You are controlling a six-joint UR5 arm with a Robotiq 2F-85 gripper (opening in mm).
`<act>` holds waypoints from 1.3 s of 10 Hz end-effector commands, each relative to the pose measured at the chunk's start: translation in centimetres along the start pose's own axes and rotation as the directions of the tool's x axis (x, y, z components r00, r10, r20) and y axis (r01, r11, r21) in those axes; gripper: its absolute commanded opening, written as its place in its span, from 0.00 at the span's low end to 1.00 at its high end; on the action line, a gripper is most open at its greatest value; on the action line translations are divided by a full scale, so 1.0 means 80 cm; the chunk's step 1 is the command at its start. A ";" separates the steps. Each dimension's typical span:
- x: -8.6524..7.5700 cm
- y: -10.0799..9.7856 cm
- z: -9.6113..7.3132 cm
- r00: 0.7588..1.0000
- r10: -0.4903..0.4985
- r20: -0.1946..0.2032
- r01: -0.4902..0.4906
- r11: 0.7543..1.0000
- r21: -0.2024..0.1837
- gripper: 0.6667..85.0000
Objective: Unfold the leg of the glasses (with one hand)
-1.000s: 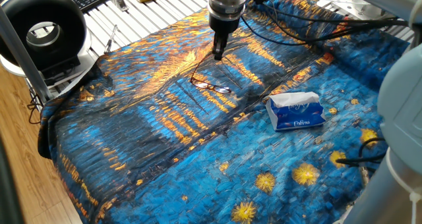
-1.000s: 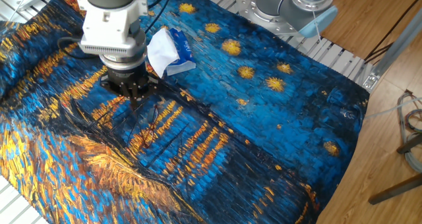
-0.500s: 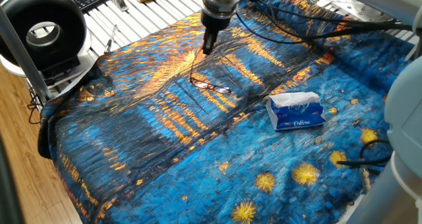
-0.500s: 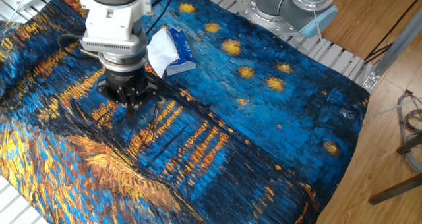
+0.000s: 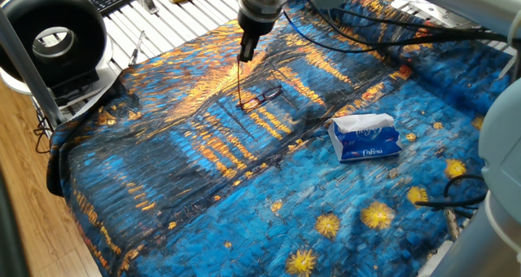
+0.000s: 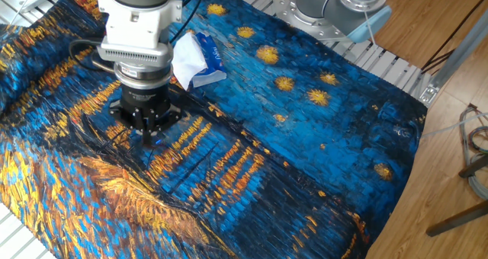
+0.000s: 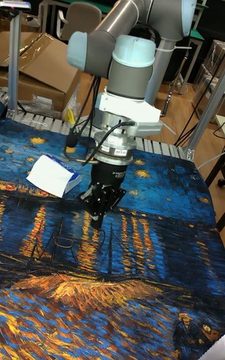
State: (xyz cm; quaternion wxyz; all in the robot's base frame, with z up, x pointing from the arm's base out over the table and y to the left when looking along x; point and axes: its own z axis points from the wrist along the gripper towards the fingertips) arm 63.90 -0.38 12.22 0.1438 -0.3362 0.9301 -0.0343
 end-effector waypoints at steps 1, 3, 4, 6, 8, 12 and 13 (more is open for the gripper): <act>0.002 0.006 -0.003 1.000 0.026 0.002 -0.026 0.999 -0.021 0.00; 0.031 0.014 -0.008 0.996 0.043 -0.073 -0.046 0.998 -0.048 0.00; 0.051 0.014 -0.010 0.992 0.029 -0.121 -0.036 0.998 -0.053 0.00; 0.089 0.013 -0.015 0.982 -0.008 -0.187 -0.006 0.997 -0.075 0.00; 0.095 0.016 -0.010 0.983 -0.025 -0.182 0.009 0.996 -0.089 0.05; 0.093 0.045 0.024 0.990 -0.084 -0.109 0.071 0.990 -0.123 0.29; 0.097 0.047 0.030 0.986 -0.127 -0.109 0.114 0.986 -0.120 0.31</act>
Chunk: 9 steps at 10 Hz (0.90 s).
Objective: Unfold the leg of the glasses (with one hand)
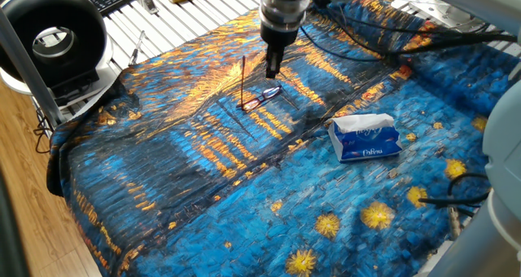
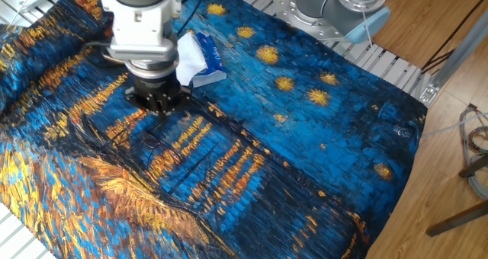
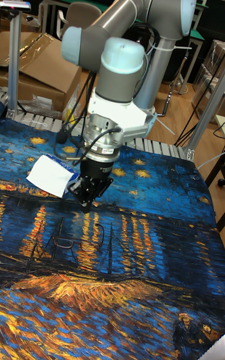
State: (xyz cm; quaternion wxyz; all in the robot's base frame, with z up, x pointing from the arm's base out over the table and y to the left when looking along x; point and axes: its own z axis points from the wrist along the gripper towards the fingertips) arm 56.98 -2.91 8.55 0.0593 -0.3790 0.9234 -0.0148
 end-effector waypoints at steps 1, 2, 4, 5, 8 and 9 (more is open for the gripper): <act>0.004 0.006 0.020 0.994 -0.108 0.010 0.108 0.994 0.011 0.36; 0.005 0.003 0.027 0.987 -0.163 0.005 0.163 0.986 0.029 0.36; 0.004 -0.002 0.038 0.973 -0.230 0.002 0.230 0.972 0.046 0.43; 0.004 0.000 0.043 0.968 -0.249 0.009 0.248 0.968 0.045 0.47; 0.001 -0.002 0.057 0.960 -0.280 0.004 0.279 0.957 0.079 0.49; -0.001 0.000 0.060 0.959 -0.283 0.006 0.282 0.956 0.083 0.50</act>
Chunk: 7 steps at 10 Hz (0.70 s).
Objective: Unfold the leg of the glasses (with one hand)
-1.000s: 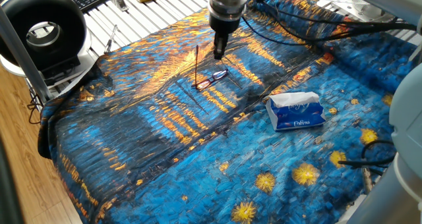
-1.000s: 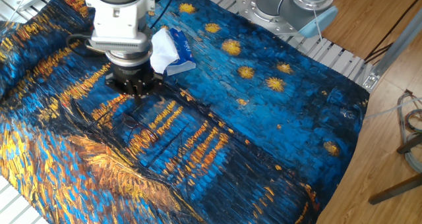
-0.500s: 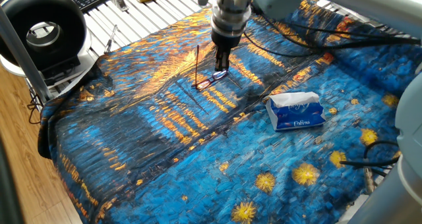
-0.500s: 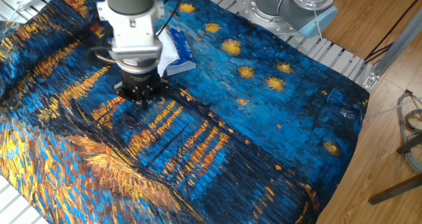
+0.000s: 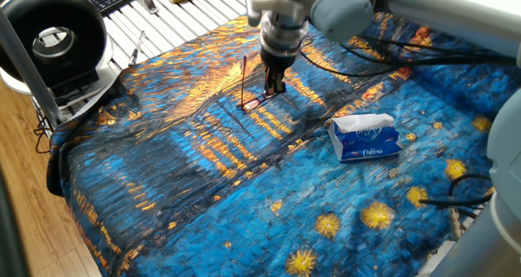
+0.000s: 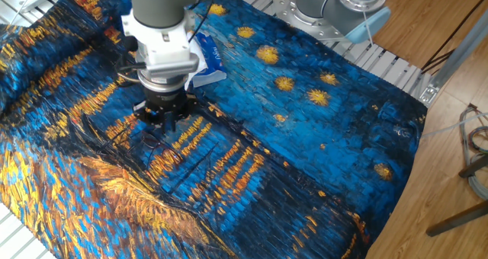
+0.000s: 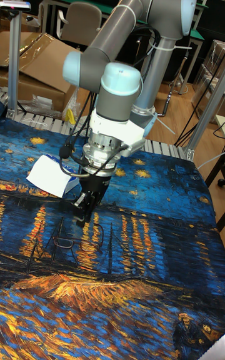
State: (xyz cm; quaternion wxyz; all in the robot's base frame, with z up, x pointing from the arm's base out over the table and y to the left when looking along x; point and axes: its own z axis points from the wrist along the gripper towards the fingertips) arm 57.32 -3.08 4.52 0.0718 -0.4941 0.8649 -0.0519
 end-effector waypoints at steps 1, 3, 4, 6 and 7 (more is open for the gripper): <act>-0.007 -0.001 0.012 0.999 -0.031 0.016 0.030 0.999 0.019 0.50; -0.009 -0.005 0.016 0.998 -0.062 0.020 0.061 0.998 0.033 0.50; -0.010 -0.005 0.016 0.998 -0.063 0.023 0.062 0.997 0.035 0.49; -0.015 -0.003 0.019 0.998 -0.058 0.035 0.057 0.998 0.032 0.48; -0.018 -0.001 0.022 0.998 -0.051 0.039 0.050 0.998 0.036 0.48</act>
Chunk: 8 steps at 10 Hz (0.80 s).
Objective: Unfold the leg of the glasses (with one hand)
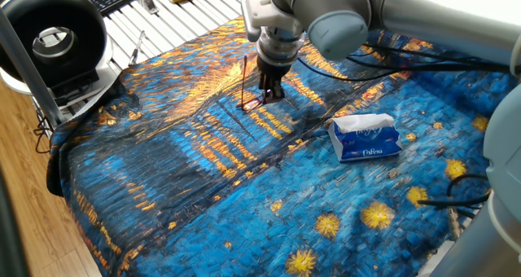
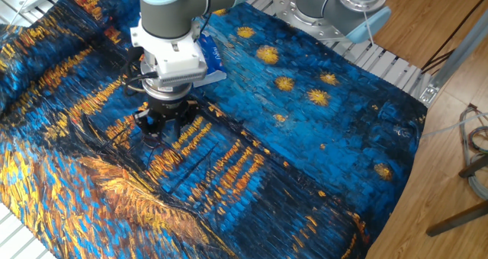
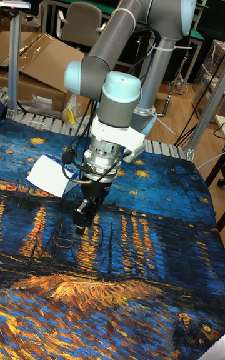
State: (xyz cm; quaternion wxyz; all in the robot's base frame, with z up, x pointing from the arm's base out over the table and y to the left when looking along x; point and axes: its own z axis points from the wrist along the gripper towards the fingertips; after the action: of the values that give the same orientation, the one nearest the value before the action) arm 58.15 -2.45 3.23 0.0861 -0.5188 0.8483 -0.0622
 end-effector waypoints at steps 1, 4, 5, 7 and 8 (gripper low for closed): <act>-0.011 0.002 0.007 1.000 0.012 0.025 -0.013 1.000 0.008 0.47; -0.017 0.002 0.016 0.999 0.017 0.037 -0.018 1.000 0.012 0.47; -0.017 0.001 0.017 0.999 0.019 0.039 -0.019 1.000 0.015 0.45; -0.012 -0.002 0.020 0.999 0.013 0.042 -0.014 1.000 0.022 0.43; -0.011 -0.001 0.022 0.999 0.007 0.041 -0.007 1.000 0.021 0.43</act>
State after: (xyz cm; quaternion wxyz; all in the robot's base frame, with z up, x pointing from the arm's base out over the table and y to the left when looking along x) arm 58.82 -1.60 1.90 0.1033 -0.5177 0.8470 -0.0623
